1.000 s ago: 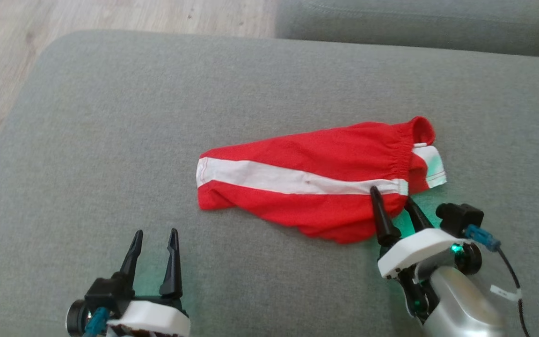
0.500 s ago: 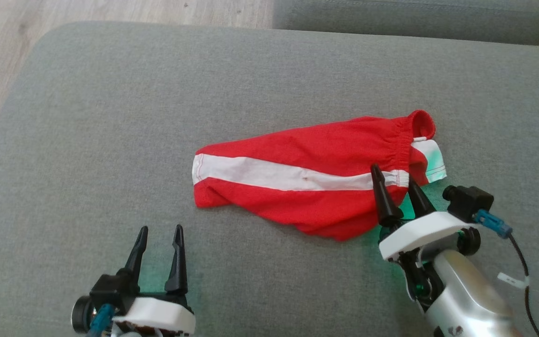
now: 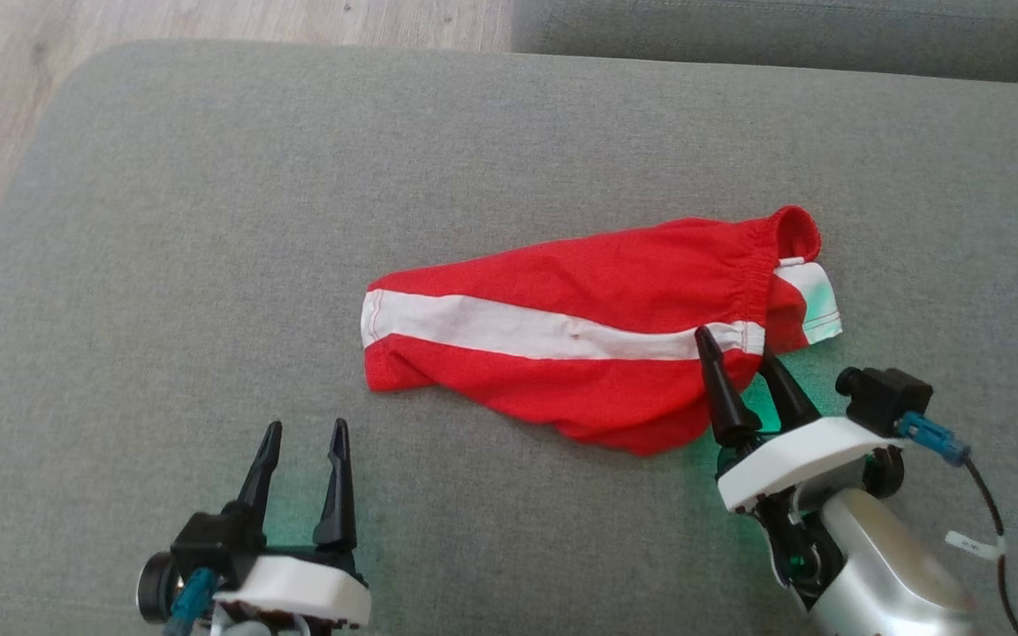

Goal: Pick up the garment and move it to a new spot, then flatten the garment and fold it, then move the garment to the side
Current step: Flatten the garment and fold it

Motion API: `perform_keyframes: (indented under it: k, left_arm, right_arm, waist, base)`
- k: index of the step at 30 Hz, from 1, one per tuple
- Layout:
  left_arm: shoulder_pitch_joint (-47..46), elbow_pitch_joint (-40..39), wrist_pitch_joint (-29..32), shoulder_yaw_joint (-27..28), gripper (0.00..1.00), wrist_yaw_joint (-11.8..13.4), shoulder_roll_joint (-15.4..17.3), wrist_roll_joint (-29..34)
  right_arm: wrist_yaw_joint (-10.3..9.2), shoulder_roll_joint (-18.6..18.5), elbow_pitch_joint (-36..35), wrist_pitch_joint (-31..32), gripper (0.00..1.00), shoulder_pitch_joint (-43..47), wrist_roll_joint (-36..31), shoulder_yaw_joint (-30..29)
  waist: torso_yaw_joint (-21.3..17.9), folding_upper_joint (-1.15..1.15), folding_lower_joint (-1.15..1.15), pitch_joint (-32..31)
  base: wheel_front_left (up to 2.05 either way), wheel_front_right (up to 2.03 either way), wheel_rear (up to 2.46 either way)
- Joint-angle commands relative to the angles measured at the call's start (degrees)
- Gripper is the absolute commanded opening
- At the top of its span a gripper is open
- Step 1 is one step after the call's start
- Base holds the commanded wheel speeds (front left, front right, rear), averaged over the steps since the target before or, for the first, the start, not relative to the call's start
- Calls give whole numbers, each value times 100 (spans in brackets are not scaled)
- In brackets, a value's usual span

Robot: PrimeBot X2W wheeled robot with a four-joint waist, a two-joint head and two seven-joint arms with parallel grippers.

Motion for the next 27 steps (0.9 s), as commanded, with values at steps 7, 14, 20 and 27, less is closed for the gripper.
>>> perform_keyframes:
  k: [7,14,20,27]
  left_arm:
    - [-125,-136,-55,156,100,36,9,-38]
    - [-143,-119,-55,152,100,39,9,-48]
    - [-247,-139,-55,208,100,-53,9,-177]
    - [-681,223,-55,104,100,-439,9,-647]
  right_arm:
    - [37,-11,-274,-62,100,-97,83,77]
    - [37,-48,-328,-62,0,-75,99,51]
    - [37,-253,-335,-62,0,87,-8,-61]
    - [37,-538,-413,-62,0,254,-125,-259]
  waist:
    - [21,0,0,-9]
    - [-63,0,0,6]
    - [-275,0,0,-28]
    - [-679,0,0,79]
  base:
    - [0,0,0]
    - [0,0,0]
    - [0,0,0]
    - [0,0,0]
